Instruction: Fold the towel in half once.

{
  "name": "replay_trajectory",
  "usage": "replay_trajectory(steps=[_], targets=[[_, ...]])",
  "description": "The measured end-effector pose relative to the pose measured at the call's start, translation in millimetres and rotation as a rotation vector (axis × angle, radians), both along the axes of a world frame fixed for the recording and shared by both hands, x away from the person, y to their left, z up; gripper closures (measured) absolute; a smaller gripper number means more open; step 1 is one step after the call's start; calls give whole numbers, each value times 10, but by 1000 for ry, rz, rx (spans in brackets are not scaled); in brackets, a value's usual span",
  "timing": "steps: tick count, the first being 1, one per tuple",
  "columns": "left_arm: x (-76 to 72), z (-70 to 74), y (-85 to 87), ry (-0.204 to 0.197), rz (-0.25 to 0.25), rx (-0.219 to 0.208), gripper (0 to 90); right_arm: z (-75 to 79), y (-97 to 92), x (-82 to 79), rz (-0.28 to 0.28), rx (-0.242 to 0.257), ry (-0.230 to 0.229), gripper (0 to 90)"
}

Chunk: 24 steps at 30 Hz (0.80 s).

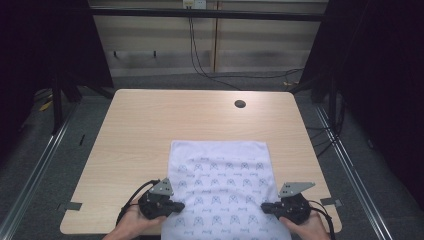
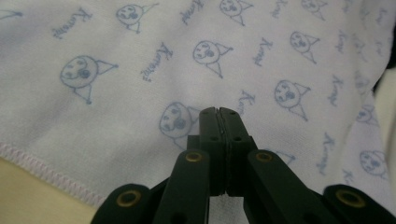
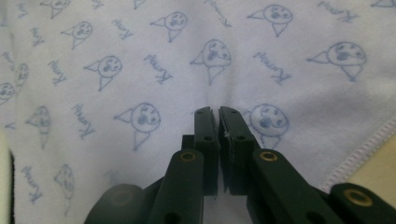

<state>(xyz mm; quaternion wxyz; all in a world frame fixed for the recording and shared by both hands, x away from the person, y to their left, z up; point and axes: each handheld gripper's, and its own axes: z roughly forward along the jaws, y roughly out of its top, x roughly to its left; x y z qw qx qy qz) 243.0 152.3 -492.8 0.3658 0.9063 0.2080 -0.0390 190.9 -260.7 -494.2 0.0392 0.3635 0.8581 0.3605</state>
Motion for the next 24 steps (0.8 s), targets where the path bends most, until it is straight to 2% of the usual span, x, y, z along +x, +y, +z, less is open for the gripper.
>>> replay_trajectory(steps=[2, 4, 5, 6, 7, 8, 10, 11, 12, 13, 14, 15, 16, 17, 18, 20, 24], targets=[[-83, 9, 38, 26, -8, 1, 892, 10, 18, -50, 18, -6, 7, 862], [-134, 43, 102, 11, 3, -17, 897, 37, 64, -116, 73, -39, -2, 847], [-122, 55, 136, 11, 15, -34, 896, 41, 77, -118, 81, -42, 1, 828], [-5, 69, 208, 26, 52, -69, 862, 36, 43, -50, 69, -3, 0, 779], [-5, 69, 208, 26, 52, -69, 857, 36, 43, -50, 69, -3, 0, 779], [74, 87, 235, 21, 73, -81, 857, 47, 5, 11, 32, 27, -22, 760], [260, 140, 266, 4, 112, -116, 854, 91, -85, 198, -44, 78, -67, 726], [329, 152, 262, -5, 126, -115, 844, 123, -141, 349, -82, 78, -105, 720], [428, 167, 259, -15, 144, -109, 833, 160, -220, 597, -136, 80, -135, 701], [526, 178, 261, -25, 176, -122, 833, 160, -220, 597, -136, 80, -135, 701], [652, 193, 268, -28, 204, -141, 844, 207, -282, 911, -196, 55, -158, 681], [730, 202, 270, -25, 214, -145, 844, 207, -282, 911, -196, 55, -158, 681], [825, 212, 273, -37, 247, -145, 817, 216, -314, 1139, -231, 69, -163, 673], [913, 223, 282, -45, 268, -151, 817, 216, -314, 1139, -231, 69, -163, 673], [1000, 228, 293, -40, 279, -169, 811, 207, -306, 1246, -242, 50, -179, 670], [1144, 227, 300, -46, 314, -174, 804, 152, -268, 1443, -255, 12, -169, 651], [1338, 175, 292, -50, 345, -163, 758, 23, -254, 1701, -298, -6, -146, 611]])
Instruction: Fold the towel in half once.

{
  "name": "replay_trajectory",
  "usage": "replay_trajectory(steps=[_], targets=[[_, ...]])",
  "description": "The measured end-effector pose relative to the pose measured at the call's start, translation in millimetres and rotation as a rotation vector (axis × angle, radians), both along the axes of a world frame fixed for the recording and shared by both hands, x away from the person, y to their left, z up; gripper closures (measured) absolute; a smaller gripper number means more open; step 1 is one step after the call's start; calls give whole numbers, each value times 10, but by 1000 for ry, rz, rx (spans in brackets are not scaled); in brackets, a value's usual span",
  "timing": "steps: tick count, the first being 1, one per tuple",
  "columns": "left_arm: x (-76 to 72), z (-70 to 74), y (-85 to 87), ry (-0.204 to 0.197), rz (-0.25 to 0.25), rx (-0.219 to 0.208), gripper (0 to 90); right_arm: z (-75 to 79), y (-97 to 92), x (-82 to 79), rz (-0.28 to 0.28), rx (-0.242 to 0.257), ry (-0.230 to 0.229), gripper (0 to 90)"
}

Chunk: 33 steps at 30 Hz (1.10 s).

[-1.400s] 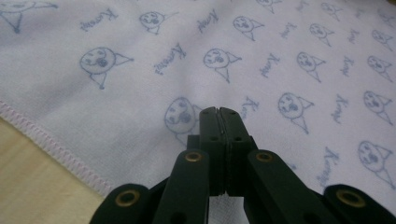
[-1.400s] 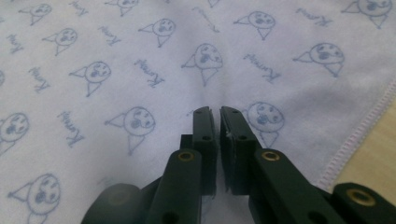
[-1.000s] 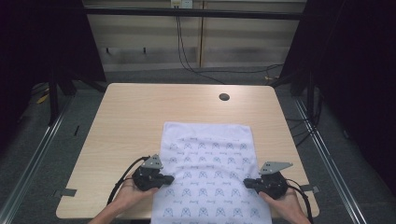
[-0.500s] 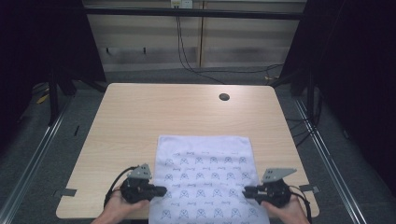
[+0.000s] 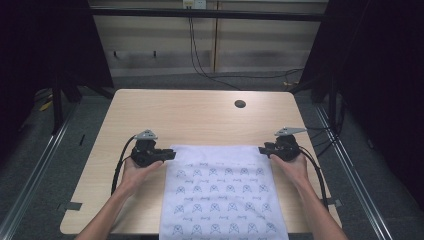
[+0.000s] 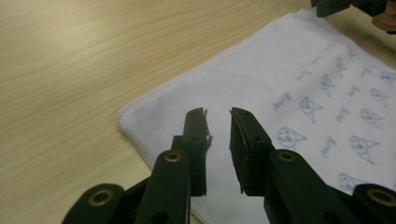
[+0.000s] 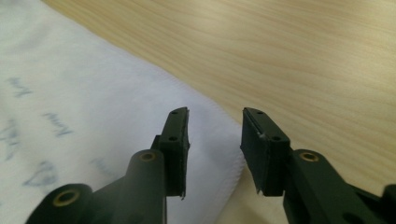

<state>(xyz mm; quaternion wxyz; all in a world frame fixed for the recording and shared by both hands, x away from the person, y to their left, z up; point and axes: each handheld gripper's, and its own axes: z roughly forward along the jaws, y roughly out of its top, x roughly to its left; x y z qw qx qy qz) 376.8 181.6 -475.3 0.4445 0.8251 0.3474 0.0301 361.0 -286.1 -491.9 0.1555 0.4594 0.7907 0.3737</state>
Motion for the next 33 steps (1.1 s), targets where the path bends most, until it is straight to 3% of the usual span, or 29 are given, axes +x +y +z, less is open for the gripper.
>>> replay_trajectory(steps=[7, 11, 13, 16, 18, 22, 23, 25, 29, 33], targets=[[175, -42, -23, 5, 43, 26, 617, -129, 29, 117, -18, -18, 19, 584], [209, -101, -39, 23, 51, 35, 567, -139, 32, 31, -6, -53, 3, 724], [213, -95, -27, 17, 56, 47, 555, -136, 30, 18, -3, -56, 4, 748], [227, -69, 13, 13, 68, 33, 537, -116, 46, -39, 26, -71, 16, 846], [250, -60, 31, 3, 79, 40, 528, -112, 47, -61, 20, -58, 29, 865], [349, -93, 18, 18, 89, -7, 520, -95, 1, -79, 9, 7, 23, 873], [350, -111, -15, 14, 82, 10, 526, -36, -24, -83, -2, 57, -1, 874], [341, -150, -68, 14, 69, 38, 526, -6, -31, -86, -4, 77, -13, 874], [346, -194, -116, -12, 83, 81, 521, 27, -36, -88, -6, 79, -24, 874], [353, -207, -81, -9, 89, 77, 511, 28, -37, -88, -10, 76, -26, 873]])
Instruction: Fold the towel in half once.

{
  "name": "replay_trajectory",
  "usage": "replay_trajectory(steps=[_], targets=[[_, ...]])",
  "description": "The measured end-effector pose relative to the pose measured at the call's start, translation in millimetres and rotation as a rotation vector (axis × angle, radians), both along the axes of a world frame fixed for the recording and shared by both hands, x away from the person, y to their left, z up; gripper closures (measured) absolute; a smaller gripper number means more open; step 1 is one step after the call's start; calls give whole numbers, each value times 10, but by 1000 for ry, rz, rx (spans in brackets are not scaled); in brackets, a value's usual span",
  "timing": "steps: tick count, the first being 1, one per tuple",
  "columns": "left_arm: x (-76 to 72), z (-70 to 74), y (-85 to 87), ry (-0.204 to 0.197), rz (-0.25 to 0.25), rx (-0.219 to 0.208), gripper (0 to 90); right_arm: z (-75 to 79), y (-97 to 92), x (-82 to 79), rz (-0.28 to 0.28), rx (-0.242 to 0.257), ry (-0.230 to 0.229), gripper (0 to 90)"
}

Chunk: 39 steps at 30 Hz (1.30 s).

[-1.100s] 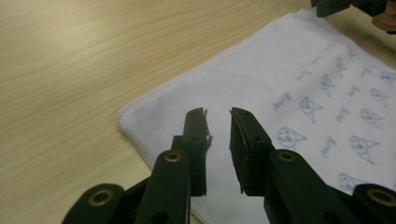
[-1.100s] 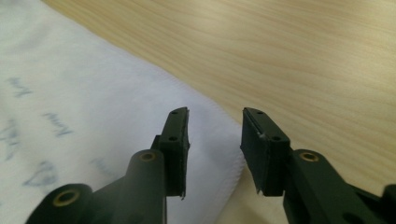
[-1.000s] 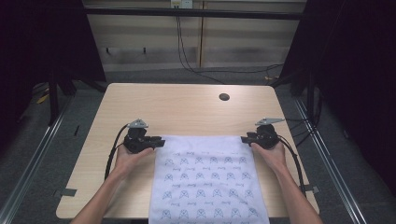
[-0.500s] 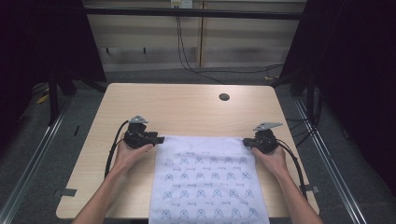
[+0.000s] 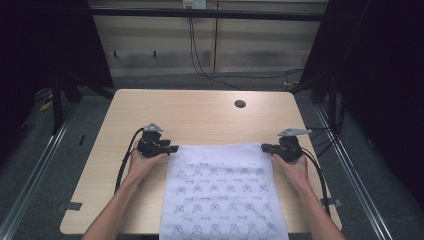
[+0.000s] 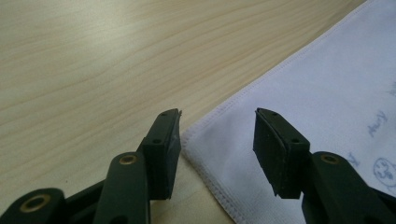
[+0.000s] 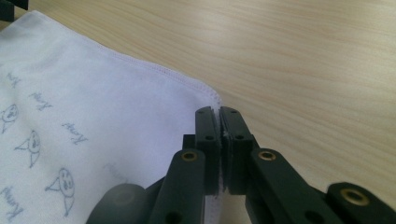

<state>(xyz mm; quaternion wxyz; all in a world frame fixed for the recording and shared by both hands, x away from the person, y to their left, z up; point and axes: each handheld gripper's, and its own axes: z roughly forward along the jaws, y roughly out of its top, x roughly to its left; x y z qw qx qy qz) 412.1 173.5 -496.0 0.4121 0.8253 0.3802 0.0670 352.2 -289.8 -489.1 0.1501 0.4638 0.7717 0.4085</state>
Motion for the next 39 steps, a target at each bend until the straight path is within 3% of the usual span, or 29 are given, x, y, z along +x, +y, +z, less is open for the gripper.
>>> replay_trajectory(steps=[2, 3, 5, 7, 9, 10, 12, 13, 15, 17, 20, 23, 29, 32, 34, 36, 39], targets=[[9, -25, -14, 7, -3, -8, 510, 11, -4, -3, 0, 13, -7, 872], [16, -34, -23, -3, -2, 20, 510, 19, -4, -1, 2, 16, -9, 872], [35, -79, -36, 15, 1, 30, 510, 22, -8, -1, 2, 21, -9, 871], [37, -88, -22, 21, -3, 15, 513, 8, -17, -12, 2, 20, 0, 870], [7, -80, -41, 20, -19, 26, 541, 1, -25, -9, 4, 6, 3, 869], [-18, -81, -50, 21, -51, 28, 567, -4, -35, -8, -3, 15, 6, 869], [-49, -80, -72, 22, -70, 34, 768, -23, -39, -8, -2, 11, 14, 869], [-54, -84, -81, 30, -91, 29, 768, -23, -39, -8, -2, 11, 14, 869], [-63, -89, -101, 24, -92, 26, 863, -14, -28, -15, 6, 9, 10, 870], [-71, -77, -99, 35, -93, -3, 865, -6, -27, -19, 6, 13, 10, 870], [-93, -19, -85, 20, -103, -22, 868, 28, -41, -22, 4, 26, 3, 871], [-103, 80, -42, 9, -97, -84, 870, 108, -78, -25, -1, 78, -16, 873], [-52, 311, 47, -22, -87, -182, 870, 294, -119, 55, -15, 124, -62, 874], [-38, 407, 50, -49, -75, -204, 871, 447, -127, 108, -15, 148, -90, 875], [-39, 492, 32, -88, -75, -195, 871, 576, -132, 138, -10, 135, -111, 875], [-59, 590, 8, -109, -73, -233, 871, 738, -180, 167, -13, 148, -142, 876], [-36, 742, -18, -142, -61, -244, 871, 932, -246, 206, -28, 152, -172, 876]])
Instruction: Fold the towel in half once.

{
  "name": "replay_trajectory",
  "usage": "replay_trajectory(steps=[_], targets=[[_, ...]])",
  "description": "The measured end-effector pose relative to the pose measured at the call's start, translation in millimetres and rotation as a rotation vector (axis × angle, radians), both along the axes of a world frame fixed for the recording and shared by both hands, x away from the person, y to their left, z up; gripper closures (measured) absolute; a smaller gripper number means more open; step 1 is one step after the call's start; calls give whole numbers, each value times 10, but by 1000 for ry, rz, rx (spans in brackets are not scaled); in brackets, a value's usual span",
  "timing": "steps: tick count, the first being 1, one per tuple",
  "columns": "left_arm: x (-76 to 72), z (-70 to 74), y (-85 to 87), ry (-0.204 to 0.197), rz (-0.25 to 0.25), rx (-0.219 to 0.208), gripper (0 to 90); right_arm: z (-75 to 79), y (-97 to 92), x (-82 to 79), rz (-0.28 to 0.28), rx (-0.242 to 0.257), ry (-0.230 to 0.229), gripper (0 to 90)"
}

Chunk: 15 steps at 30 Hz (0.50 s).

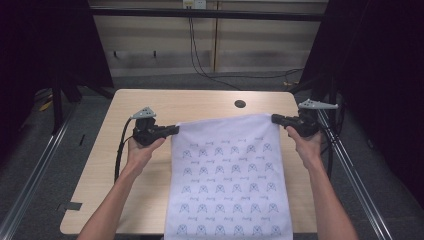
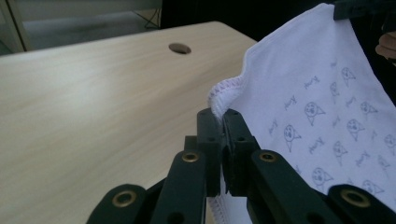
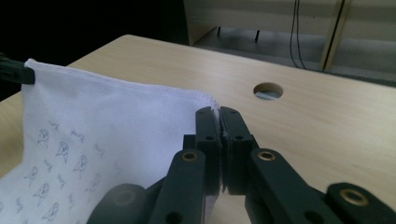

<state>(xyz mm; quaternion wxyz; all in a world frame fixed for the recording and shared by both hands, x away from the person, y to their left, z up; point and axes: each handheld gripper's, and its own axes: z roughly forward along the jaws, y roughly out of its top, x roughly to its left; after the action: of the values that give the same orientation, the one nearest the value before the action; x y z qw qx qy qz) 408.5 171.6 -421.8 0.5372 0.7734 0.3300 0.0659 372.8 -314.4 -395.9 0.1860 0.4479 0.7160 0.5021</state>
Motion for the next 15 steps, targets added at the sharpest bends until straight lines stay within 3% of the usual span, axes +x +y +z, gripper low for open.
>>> replay_trajectory(steps=[5, 9, 12, 15], targets=[[123, 270, 63, -34, 34, -24, 872, 223, -60, 45, -23, 44, -34, 877], [245, 430, 55, -55, 41, -25, 871, 378, -36, 109, -34, 40, -50, 877], [314, 573, 34, -72, 49, -51, 872, 501, -19, 162, -42, 30, -59, 878], [292, 761, 8, -109, 47, -51, 872, 663, -40, 185, -41, 30, -70, 878]])
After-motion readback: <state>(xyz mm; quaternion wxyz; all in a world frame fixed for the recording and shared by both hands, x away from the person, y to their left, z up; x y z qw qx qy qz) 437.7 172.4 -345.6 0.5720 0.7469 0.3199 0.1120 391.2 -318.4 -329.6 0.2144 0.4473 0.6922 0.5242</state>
